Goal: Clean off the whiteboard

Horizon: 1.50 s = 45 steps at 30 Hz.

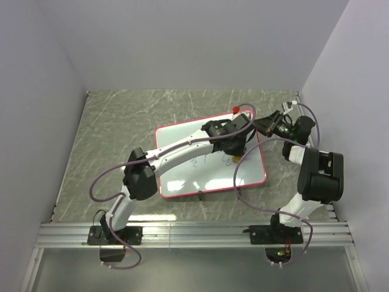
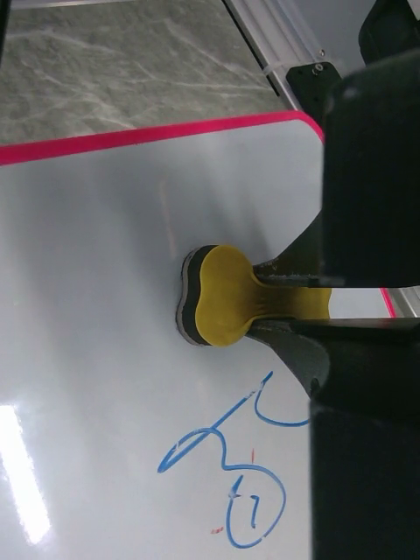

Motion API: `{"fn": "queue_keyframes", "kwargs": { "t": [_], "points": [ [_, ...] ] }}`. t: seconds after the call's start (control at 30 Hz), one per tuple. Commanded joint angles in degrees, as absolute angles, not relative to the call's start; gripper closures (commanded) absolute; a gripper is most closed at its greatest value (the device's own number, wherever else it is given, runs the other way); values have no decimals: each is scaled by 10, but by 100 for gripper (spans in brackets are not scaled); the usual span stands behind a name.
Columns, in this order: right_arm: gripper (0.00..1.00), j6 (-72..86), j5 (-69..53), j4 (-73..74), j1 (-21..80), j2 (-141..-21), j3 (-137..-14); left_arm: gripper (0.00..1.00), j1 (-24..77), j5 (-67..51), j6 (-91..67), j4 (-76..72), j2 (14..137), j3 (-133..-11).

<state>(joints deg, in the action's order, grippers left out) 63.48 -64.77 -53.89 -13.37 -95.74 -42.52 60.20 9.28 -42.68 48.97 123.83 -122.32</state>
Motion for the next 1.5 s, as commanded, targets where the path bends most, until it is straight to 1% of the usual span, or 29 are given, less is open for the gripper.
{"fn": "queue_keyframes", "kwargs": {
  "t": [0.0,0.07,0.1,0.17,0.2,0.3,0.4,0.5,0.57,0.67,0.77,0.8,0.83,0.87,0.9,1.0,1.03,1.13,1.23,1.27,1.33,1.37,1.43,1.47],
  "points": [
    [100,595,-650,-494,-127,-924,-417,100,608,110,-431,497,1218,-1199],
    [100,582,-650,-474,-127,-914,-418,100,598,151,-442,507,1196,-1164],
    [100,577,-648,-462,-127,-911,-418,100,590,153,-459,493,1160,-1102],
    [100,567,-646,-453,-127,-904,-418,100,552,135,-475,461,1115,-1021],
    [100,567,-646,-451,-127,-903,-417,100,539,128,-486,447,1072,-945],
    [100,563,-644,-448,-128,-900,-417,100,498,128,-485,425,1016,-836],
    [100,562,-645,-446,-127,-898,-417,100,479,136,-482,416,978,-756],
    [100,561,-644,-443,-127,-896,-417,100,467,131,-486,395,952,-704],
    [100,562,-644,-444,-127,-895,-416,100,463,125,-487,390,951,-701],
    [100,557,-643,-439,-127,-890,-416,100,480,108,-474,386,969,-747],
    [100,558,-641,-440,-127,-889,-414,100,524,102,-467,415,1028,-861],
    [100,557,-640,-440,-127,-890,-414,100,538,98,-465,441,1072,-940],
    [100,557,-640,-441,-127,-891,-414,100,550,91,-465,453,1094,-982],
    [100,560,-640,-443,-127,-892,-415,100,576,77,-466,463,1117,-1060],
    [100,561,-640,-443,-126,-892,-415,100,589,67,-466,470,1155,-1095],
    [100,560,-641,-440,-125,-893,-416,100,627,41,-470,479,1205,-1182],
    [100,558,-641,-438,-125,-892,-417,100,632,39,-468,469,1210,-1187],
    [100,553,-641,-429,-126,-889,-417,100,638,43,-473,461,1202,-1157],
    [100,548,-641,-422,-126,-886,-418,100,628,61,-490,433,1153,-1066],
    [100,548,-641,-422,-125,-887,-418,100,621,68,-494,415,1137,-1013],
    [100,548,-641,-422,-126,-887,-419,100,601,102,-510,407,1085,-959],
    [100,548,-642,-421,-126,-887,-418,100,592,108,-516,392,1066,-898],
    [100,549,-642,-423,-125,-888,-419,100,557,122,-512,372,1014,-838],
    [100,550,-642,-424,-126,-886,-419,100,544,125,-500,362,999,-785]
  ]
}}
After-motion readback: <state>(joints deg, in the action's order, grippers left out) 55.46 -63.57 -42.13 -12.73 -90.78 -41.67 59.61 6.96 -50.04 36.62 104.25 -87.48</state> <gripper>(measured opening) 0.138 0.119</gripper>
